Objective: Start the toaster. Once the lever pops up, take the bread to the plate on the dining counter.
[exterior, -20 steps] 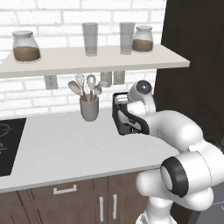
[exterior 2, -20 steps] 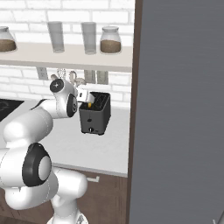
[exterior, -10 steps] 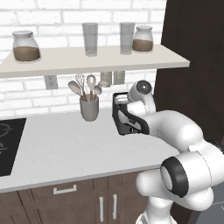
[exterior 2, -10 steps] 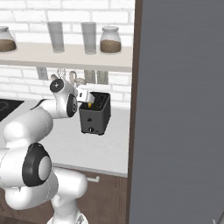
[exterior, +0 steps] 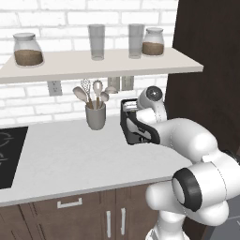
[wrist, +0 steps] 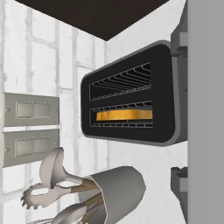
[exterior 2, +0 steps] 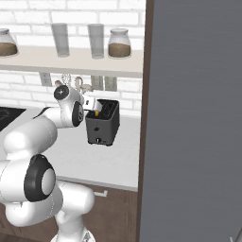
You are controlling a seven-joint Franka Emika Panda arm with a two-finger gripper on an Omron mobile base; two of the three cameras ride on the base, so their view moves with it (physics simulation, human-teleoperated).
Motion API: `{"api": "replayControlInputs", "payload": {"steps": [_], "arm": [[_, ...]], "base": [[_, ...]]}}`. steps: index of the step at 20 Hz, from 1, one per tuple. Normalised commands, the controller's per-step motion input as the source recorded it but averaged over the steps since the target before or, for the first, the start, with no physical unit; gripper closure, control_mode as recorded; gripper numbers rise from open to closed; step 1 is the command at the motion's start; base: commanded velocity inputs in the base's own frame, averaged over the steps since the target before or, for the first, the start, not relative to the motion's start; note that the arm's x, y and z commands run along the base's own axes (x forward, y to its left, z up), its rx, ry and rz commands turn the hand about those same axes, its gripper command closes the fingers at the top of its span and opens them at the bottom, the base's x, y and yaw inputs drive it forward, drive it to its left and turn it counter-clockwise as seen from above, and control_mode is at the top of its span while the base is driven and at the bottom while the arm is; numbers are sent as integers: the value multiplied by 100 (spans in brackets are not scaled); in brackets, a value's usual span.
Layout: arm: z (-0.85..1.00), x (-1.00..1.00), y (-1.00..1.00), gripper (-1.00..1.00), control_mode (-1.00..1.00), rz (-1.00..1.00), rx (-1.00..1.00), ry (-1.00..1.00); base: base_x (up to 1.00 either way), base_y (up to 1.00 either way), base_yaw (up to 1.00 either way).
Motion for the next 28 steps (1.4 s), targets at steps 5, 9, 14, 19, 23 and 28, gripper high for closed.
{"api": "replayControlInputs", "payload": {"steps": [5, 9, 14, 19, 23, 28], "arm": [[0, 0, 0, -100, -100, 0, 0, 0], [0, 0, 0, -100, -100, 0, 0, 0], [0, 0, 0, -100, -100, 0, 0, 0], [0, 0, 0, -100, -100, 0, 0, 0], [0, 0, 0, -100, -100, 0, 0, 0], [0, 0, 0, -100, -100, 0, 0, 0]], "base": [[0, 0, 0], [0, 0, 0], [0, 0, 0], [0, 0, 0], [0, 0, 0], [0, 0, 0]]}}
